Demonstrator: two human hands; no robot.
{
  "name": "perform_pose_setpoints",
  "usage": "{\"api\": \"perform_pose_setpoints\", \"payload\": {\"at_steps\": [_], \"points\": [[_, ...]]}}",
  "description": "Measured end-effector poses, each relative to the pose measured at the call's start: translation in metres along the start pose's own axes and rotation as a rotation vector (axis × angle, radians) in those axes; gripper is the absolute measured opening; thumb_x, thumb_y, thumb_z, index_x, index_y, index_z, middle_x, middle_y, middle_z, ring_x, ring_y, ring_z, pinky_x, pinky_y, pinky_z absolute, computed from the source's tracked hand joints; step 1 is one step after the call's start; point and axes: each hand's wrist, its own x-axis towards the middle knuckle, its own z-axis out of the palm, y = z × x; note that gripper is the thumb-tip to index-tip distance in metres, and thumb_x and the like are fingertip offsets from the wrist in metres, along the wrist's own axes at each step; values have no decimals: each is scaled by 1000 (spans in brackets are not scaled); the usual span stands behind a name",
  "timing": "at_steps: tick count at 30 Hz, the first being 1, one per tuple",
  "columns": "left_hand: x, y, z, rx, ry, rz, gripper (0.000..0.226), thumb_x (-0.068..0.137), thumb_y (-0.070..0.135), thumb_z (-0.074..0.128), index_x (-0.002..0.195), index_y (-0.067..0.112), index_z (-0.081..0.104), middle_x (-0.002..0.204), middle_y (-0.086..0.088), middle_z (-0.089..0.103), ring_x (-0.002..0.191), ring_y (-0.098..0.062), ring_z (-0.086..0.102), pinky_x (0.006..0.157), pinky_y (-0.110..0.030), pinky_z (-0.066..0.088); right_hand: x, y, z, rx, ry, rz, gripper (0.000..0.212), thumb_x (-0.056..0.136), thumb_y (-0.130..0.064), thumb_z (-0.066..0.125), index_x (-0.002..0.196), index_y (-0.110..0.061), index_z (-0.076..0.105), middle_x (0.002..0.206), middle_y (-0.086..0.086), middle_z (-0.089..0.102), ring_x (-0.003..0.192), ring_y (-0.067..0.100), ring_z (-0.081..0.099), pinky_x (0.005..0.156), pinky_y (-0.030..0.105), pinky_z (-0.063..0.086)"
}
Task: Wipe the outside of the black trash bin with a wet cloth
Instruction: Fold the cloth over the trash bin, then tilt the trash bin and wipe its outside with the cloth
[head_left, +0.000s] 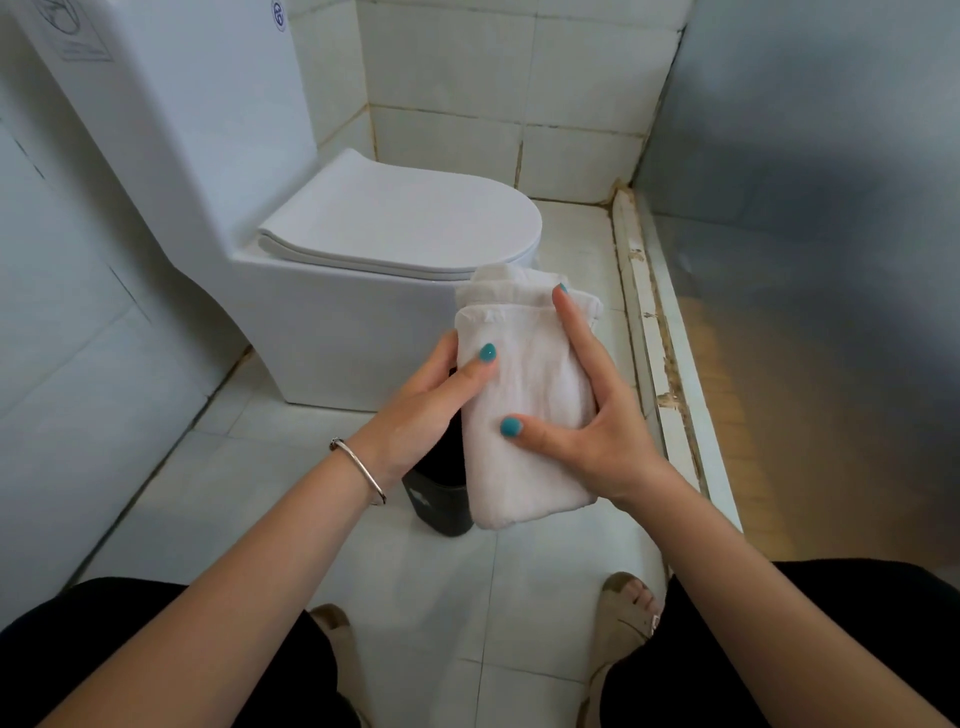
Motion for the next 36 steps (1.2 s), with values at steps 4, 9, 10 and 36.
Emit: {"api": "perform_pose_setpoints", "payload": {"at_steps": [4, 9, 10, 36], "points": [[1, -17, -16, 555, -8, 127, 70, 84, 64, 42, 146, 44, 15, 157, 19, 13, 144, 2, 10, 118, -29, 12, -7, 11, -3, -17, 51, 74, 95, 71, -11, 83, 148, -32, 32, 132, -39, 45, 128, 7, 49, 99, 48, 51], [1, -50, -32, 1018, -11, 112, 78, 77, 74, 35, 137, 55, -11, 151, 27, -4, 143, 3, -6, 114, -24, 2, -11, 16, -26, -118, 103, 122, 96, 72, -12, 83, 145, -44, 31, 128, -47, 35, 126, -8, 41, 101, 31, 49], [2, -57, -36, 1063, -24, 104, 79, 77, 74, 35, 138, 54, -11, 150, 28, -4, 142, 3, -5, 114, -24, 3, -10, 17, -31, -141, 123, 120, 95, 72, -13, 83, 145, -44, 30, 129, -46, 33, 125, -12, 39, 98, 24, 49], [27, -224, -33, 1616, 25, 179, 35, 55, 40, 91, 75, 18, 72, 38, 2, 50, 34, -20, 48, 43, -18, 36, -4, 18, -52, -131, 471, 137, 97, 72, -11, 85, 148, -37, 30, 147, -17, 35, 136, 5, 36, 106, 45, 45]]}}
